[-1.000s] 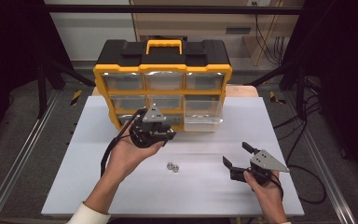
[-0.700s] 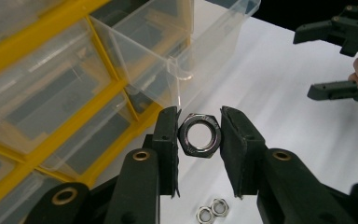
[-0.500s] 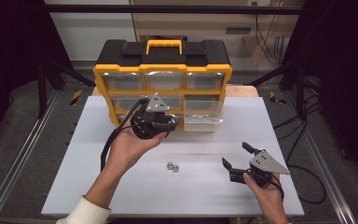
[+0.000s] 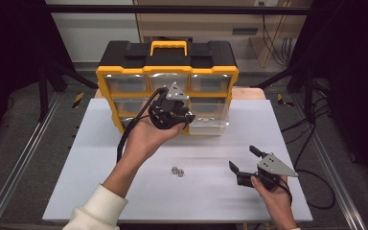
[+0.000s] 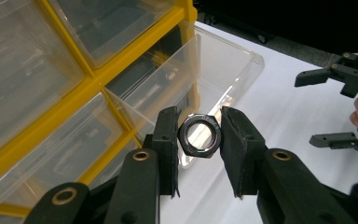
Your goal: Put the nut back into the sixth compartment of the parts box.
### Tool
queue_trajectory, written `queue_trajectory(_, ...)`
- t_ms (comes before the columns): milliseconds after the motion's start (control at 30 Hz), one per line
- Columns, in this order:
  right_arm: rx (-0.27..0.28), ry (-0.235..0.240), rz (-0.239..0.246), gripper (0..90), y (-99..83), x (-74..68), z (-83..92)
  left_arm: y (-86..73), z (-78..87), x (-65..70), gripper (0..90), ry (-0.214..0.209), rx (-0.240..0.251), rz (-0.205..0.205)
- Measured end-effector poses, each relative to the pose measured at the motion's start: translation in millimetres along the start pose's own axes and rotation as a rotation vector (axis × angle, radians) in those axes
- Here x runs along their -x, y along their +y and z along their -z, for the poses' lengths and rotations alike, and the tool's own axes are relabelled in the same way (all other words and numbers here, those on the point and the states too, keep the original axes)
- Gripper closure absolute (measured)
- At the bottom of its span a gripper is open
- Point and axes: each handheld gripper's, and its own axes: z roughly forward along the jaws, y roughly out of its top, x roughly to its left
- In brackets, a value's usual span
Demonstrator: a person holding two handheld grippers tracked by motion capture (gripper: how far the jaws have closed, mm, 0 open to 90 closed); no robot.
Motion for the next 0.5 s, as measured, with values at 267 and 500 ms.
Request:
queue_trajectory(267,0.003,0.003,0.003,9.1,0.2,-0.8,0.7,5.7,-11.9,-2.8,67.5,0.013,0.015,0.037)
queue_trajectory(500,0.001,0.005,0.010,9.1,0.3,-1.4,0.2,11.8,-19.1,-4.0,67.5,0.008,0.038,0.067)
